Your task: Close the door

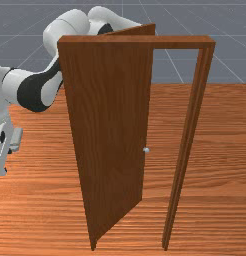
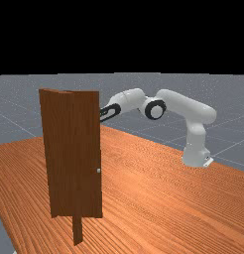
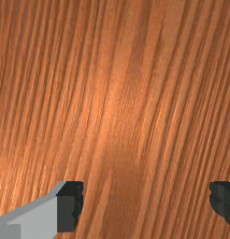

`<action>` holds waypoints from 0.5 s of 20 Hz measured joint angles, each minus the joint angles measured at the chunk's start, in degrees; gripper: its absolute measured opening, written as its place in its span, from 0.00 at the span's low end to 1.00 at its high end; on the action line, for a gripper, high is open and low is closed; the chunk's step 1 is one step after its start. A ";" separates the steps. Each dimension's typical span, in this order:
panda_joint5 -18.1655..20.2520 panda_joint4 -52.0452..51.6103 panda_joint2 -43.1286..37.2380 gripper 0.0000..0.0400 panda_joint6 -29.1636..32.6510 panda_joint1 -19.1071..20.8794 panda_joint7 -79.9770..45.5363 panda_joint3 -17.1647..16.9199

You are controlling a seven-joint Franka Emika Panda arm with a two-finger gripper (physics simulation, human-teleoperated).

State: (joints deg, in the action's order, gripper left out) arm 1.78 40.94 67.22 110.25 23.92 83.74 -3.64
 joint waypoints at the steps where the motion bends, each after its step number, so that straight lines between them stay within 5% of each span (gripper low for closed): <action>1: -1.60 -2.61 4.37 1.00 3.13 1.30 18.44 3.02; 2: 0.72 4.58 2.91 1.00 11.49 0.78 4.30 1.57; 3: -4.85 2.50 6.14 1.00 12.53 -2.94 -2.60 -4.94; 6: 0.31 -1.32 8.00 1.00 9.35 0.70 3.79 1.22; 7: -0.20 -3.64 8.08 1.00 4.15 0.47 3.29 0.69; 10: -0.20 -3.64 8.09 1.00 4.15 0.47 3.29 0.69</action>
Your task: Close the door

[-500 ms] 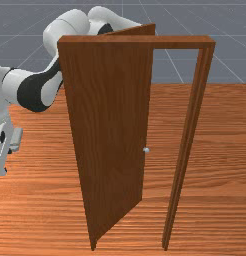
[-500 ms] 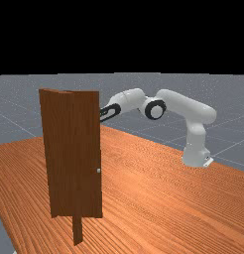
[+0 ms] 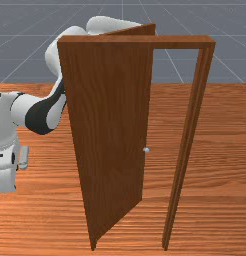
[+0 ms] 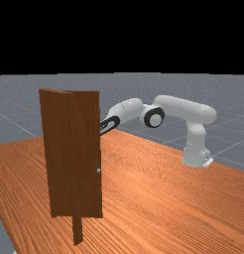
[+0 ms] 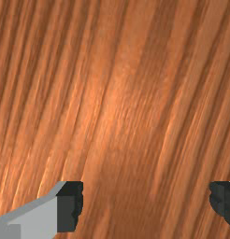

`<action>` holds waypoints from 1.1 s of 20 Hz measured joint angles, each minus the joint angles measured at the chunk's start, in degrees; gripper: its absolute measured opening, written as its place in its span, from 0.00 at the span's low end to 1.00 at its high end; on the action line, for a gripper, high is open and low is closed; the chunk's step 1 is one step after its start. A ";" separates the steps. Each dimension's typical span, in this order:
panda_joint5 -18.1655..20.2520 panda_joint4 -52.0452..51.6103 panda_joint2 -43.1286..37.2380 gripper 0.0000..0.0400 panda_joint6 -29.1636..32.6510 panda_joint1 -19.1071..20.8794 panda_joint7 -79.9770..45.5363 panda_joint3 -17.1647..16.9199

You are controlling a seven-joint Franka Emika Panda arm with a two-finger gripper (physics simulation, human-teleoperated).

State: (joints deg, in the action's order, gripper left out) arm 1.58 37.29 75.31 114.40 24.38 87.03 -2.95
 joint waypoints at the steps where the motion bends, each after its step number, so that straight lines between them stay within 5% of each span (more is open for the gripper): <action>1: 0.00 0.00 0.00 1.00 0.00 0.00 0.00 0.00; 8: -0.03 1.03 -9.73 1.00 -9.13 -0.10 -0.21 -0.19; 22: -0.05 -4.78 -8.87 1.00 -13.51 0.07 -0.14 -0.16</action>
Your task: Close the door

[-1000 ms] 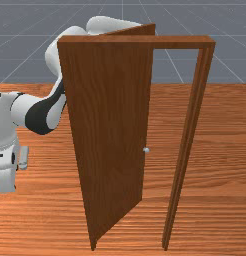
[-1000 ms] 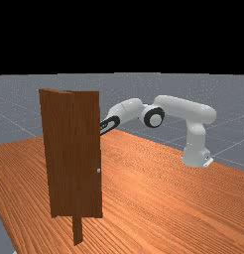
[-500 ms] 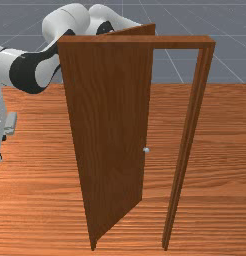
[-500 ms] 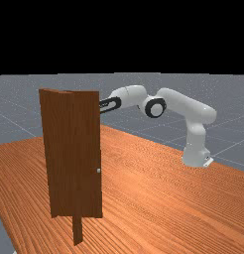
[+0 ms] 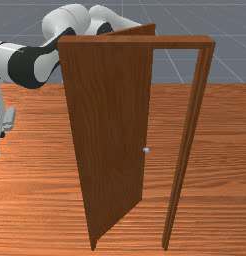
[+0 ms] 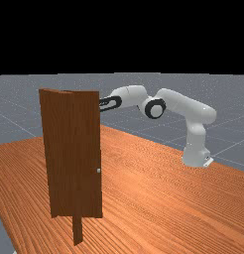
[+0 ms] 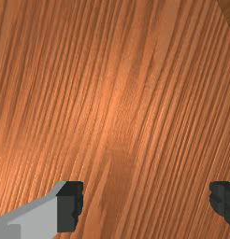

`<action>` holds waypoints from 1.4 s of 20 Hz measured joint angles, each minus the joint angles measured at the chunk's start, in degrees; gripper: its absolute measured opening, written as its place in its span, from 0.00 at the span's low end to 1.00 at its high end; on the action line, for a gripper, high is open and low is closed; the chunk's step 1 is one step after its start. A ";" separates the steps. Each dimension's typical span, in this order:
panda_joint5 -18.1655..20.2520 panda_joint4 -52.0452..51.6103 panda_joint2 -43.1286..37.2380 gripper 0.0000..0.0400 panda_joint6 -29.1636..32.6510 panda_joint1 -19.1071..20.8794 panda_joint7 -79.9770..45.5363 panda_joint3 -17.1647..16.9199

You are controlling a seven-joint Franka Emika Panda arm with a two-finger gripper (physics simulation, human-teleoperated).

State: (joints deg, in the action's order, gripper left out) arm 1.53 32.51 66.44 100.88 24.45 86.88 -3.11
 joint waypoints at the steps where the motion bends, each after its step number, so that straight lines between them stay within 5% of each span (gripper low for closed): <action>1: 0.00 0.00 0.00 1.00 0.00 0.00 0.00 0.00; 17: -0.05 9.95 -1.09 1.00 8.59 -0.60 0.12 0.08; 21: -0.11 6.90 -1.17 1.00 4.90 -0.71 -0.32 -0.02; 22: -2.65 13.86 -4.95 1.00 9.76 -2.34 -2.15 -2.19; 23: -3.18 17.97 -7.57 1.00 10.05 0.22 22.51 3.96; 25: -5.15 32.77 -15.85 1.00 16.57 -3.03 24.38 6.21; 28: -7.83 45.05 -23.02 1.00 21.69 -13.78 16.41 9.36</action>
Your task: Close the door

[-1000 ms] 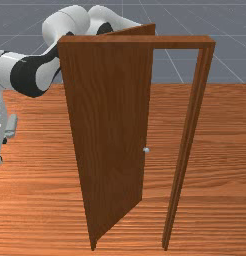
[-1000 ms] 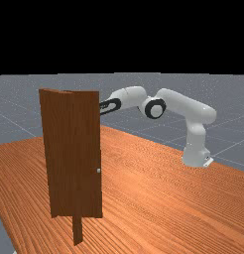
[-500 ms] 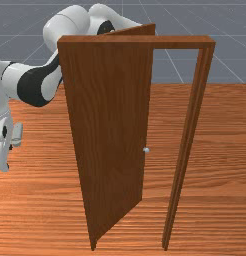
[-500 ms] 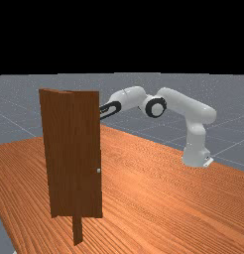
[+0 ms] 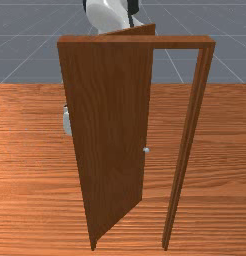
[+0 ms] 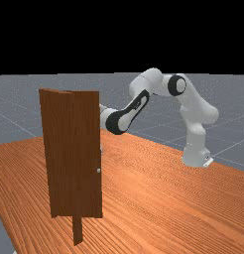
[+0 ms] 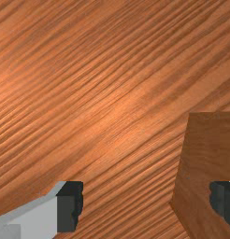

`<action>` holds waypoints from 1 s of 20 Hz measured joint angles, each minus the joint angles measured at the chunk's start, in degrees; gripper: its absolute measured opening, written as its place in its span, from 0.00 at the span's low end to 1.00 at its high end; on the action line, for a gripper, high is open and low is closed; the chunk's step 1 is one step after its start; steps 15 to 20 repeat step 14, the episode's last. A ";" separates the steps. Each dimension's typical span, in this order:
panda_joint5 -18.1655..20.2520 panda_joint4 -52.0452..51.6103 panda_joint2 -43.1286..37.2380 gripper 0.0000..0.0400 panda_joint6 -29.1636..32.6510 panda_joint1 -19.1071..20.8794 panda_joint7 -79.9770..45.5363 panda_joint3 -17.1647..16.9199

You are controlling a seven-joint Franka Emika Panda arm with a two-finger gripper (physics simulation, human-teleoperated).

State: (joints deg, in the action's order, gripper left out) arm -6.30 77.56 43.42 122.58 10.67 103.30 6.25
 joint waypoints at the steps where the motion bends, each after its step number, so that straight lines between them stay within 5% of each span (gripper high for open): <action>1: -0.82 0.43 -0.26 1.00 -0.10 -3.18 -1.95 0.73; 9: -2.88 -21.06 11.21 1.00 -9.64 -24.37 -24.45 1.65; 10: -2.44 -23.76 12.68 1.00 -10.98 -26.02 -29.69 0.95; 11: 0.09 -23.83 12.61 1.00 -11.98 -27.84 -49.36 -2.23; 12: 2.83 -17.56 9.21 1.00 -9.93 -27.11 -63.05 -4.62; 14: 4.16 -9.55 4.40 1.00 -5.48 -15.55 -48.77 -3.62; 20: 4.16 -9.55 4.40 1.00 -5.48 -15.55 -48.77 -3.62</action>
